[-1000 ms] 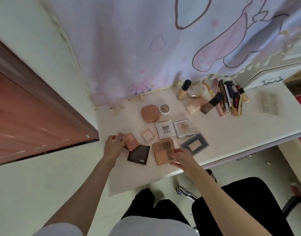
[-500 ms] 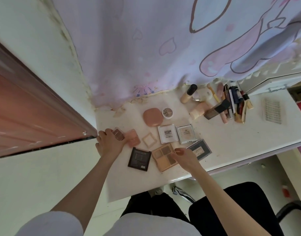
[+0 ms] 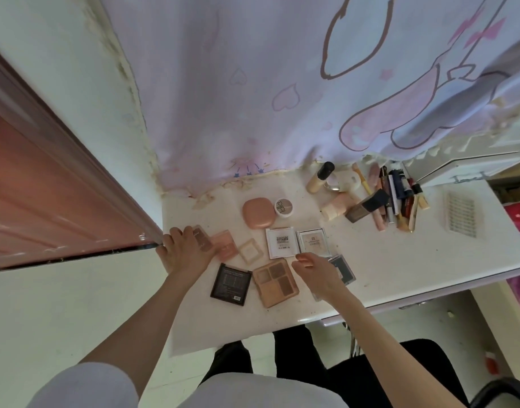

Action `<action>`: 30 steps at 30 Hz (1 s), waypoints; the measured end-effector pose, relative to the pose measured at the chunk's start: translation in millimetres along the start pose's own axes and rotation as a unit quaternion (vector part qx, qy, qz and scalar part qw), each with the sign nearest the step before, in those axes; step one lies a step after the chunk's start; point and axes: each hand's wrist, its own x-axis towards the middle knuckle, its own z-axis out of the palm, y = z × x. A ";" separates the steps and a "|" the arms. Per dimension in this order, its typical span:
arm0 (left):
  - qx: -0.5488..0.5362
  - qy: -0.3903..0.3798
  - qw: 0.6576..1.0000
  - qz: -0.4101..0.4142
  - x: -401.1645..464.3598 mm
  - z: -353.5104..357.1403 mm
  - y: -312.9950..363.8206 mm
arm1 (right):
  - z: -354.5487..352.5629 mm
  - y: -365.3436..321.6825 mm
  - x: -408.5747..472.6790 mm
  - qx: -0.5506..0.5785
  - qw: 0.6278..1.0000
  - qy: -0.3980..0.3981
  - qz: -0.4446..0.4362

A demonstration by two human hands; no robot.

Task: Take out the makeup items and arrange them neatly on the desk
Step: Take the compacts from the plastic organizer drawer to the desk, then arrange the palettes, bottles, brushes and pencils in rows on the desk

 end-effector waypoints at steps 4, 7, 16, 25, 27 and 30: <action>0.027 -0.016 0.999 -0.015 -0.5 -2.6 10.3 | -22.5 -3.2 3.4 -0.001 0.999 0.013 -0.045; -0.006 -0.021 0.999 -0.032 -5.5 -4.1 20.7 | -40.4 -4.1 13.3 -0.022 0.997 0.012 -0.069; -0.169 0.076 0.979 0.082 -58.4 12.9 105.1 | -93.9 15.0 58.6 -0.121 0.966 -0.083 -0.213; -0.146 0.062 0.979 0.125 -105.6 56.6 210.6 | -141.4 93.5 78.3 -0.192 0.912 -0.134 -0.335; -0.140 0.075 0.979 0.127 -119.8 67.0 214.2 | -138.9 112.3 83.2 -0.224 0.896 -0.159 -0.349; -0.144 0.110 0.977 0.115 -137.8 84.7 211.8 | -126.2 133.2 91.0 -0.246 0.869 -0.185 -0.387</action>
